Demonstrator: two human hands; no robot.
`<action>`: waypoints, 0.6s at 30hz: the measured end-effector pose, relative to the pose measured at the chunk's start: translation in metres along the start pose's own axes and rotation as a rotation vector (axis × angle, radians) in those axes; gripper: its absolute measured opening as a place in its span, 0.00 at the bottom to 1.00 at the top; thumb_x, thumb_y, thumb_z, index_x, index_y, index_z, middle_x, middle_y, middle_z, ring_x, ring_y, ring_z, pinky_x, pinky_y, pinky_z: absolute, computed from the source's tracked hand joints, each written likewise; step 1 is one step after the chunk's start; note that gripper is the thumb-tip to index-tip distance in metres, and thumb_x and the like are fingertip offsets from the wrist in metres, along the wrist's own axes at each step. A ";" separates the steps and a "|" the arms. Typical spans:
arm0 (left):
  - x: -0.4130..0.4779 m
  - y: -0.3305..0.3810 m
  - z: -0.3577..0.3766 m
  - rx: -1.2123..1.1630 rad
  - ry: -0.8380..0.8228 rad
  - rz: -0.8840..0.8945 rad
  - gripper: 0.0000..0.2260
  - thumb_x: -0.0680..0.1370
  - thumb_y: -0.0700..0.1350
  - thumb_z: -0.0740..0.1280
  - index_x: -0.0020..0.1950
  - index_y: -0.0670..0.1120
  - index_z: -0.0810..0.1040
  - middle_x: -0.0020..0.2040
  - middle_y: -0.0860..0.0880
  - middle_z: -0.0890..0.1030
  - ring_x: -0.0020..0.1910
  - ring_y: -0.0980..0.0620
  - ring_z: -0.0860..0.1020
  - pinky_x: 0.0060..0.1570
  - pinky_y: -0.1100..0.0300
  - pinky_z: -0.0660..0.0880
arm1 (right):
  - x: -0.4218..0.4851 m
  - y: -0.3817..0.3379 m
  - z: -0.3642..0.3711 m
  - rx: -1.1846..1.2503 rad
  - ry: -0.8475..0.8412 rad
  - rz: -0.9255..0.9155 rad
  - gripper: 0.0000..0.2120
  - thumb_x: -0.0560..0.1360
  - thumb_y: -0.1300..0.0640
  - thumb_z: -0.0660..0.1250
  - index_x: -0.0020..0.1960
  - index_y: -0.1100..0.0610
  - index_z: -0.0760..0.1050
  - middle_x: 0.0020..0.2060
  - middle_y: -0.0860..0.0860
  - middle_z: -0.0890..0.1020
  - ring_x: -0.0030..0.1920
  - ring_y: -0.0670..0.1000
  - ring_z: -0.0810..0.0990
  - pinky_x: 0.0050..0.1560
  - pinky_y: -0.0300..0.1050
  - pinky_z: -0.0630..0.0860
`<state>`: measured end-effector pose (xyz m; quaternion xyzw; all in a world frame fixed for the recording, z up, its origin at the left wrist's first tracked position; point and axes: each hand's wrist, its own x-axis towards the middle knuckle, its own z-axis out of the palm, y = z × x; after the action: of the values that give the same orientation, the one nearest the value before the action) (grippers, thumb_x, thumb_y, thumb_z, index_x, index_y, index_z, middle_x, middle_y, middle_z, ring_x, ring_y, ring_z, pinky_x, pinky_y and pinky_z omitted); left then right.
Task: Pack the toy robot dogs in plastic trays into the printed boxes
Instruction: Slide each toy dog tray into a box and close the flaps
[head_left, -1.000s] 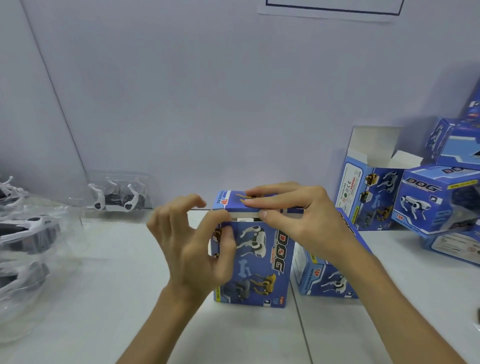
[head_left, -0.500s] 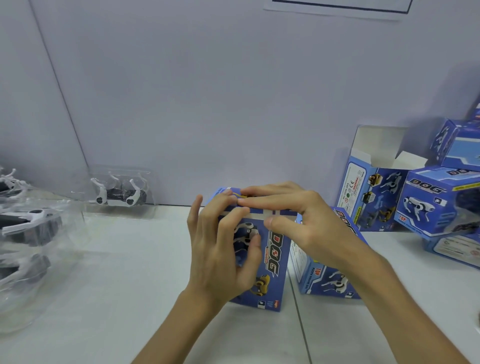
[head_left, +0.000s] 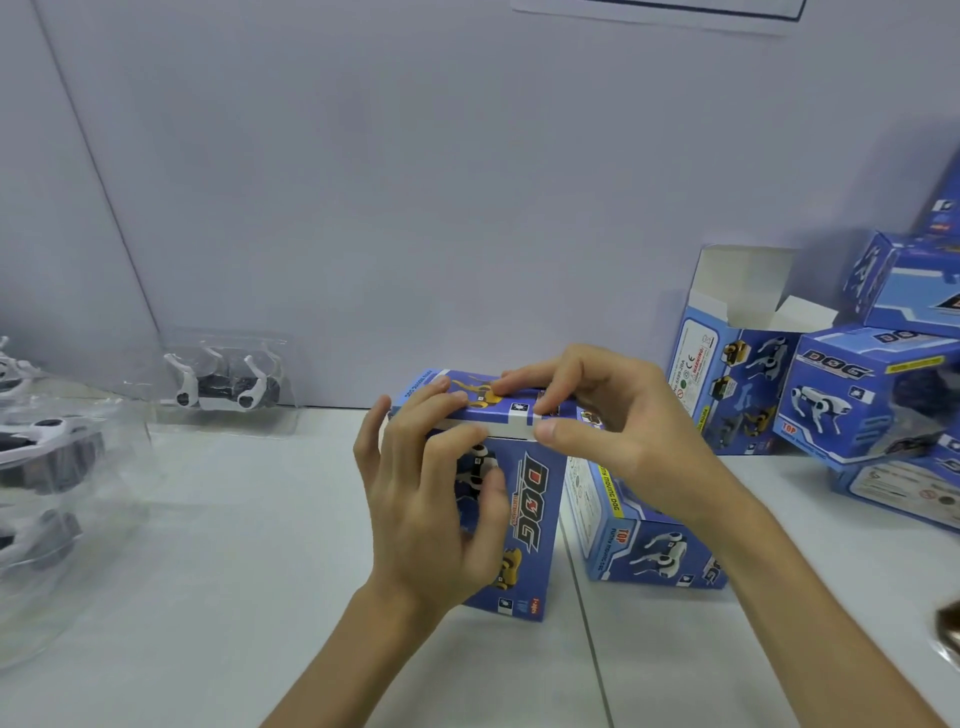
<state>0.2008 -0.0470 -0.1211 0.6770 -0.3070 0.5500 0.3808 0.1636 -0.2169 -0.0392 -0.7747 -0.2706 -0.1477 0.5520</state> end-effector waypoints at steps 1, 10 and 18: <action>0.000 0.002 0.001 0.004 0.010 -0.013 0.10 0.74 0.44 0.64 0.54 0.46 0.71 0.60 0.48 0.74 0.67 0.51 0.72 0.72 0.47 0.59 | 0.000 0.001 0.002 0.005 0.026 -0.017 0.04 0.72 0.65 0.69 0.42 0.65 0.74 0.53 0.52 0.86 0.60 0.52 0.82 0.57 0.49 0.81; 0.001 0.010 0.004 0.041 0.004 -0.013 0.11 0.73 0.43 0.63 0.55 0.47 0.73 0.61 0.48 0.78 0.68 0.48 0.73 0.72 0.40 0.58 | 0.000 0.004 0.012 0.013 0.112 -0.059 0.06 0.73 0.65 0.71 0.42 0.67 0.77 0.51 0.51 0.86 0.58 0.52 0.83 0.57 0.44 0.78; 0.003 0.005 0.004 0.076 -0.043 0.058 0.12 0.74 0.42 0.64 0.57 0.49 0.76 0.59 0.47 0.82 0.66 0.49 0.75 0.76 0.43 0.55 | 0.001 0.011 0.012 -0.015 0.109 -0.019 0.06 0.73 0.61 0.72 0.43 0.65 0.79 0.52 0.48 0.86 0.60 0.50 0.82 0.63 0.43 0.75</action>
<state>0.1993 -0.0529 -0.1180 0.6935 -0.3133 0.5573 0.3321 0.1697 -0.2080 -0.0516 -0.7670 -0.2463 -0.1971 0.5588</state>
